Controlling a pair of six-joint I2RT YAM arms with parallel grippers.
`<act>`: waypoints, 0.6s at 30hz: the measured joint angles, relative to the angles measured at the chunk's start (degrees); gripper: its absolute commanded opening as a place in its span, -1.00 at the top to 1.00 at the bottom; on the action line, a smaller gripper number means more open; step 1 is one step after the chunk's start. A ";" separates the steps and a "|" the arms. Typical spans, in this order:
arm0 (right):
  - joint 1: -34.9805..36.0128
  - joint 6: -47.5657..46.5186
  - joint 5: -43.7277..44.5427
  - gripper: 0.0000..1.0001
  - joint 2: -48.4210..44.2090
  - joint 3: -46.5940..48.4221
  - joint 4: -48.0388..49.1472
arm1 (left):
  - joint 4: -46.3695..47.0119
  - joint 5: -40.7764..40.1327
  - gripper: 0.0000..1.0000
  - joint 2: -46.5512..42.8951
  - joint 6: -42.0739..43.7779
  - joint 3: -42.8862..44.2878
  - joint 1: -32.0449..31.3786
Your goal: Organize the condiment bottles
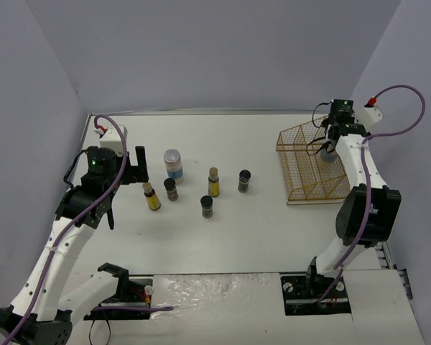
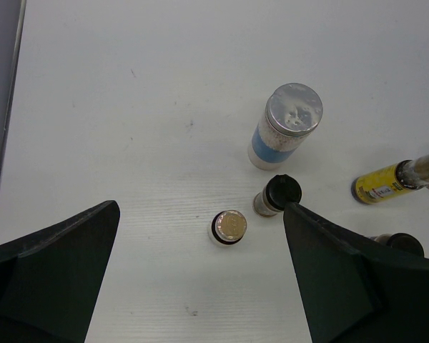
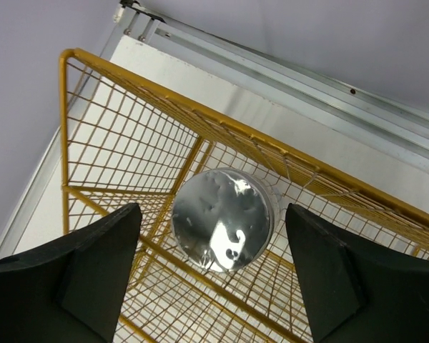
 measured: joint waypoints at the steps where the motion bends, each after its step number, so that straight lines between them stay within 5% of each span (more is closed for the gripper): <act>1: 0.01 -0.91 -0.54 -0.88 -0.83 0.03 -0.03 | -0.01 0.00 -0.94 0.00 0.00 0.00 0.00; 13: 0.50 -19.86 -20.75 -1.00 -16.01 2.70 0.54 | -0.02 -0.02 -0.94 0.00 -0.08 0.00 0.07; 18: 8.10 -28.14 -32.70 -1.00 -16.58 2.69 2.66 | -0.02 -0.04 -0.94 0.06 -0.31 0.00 0.52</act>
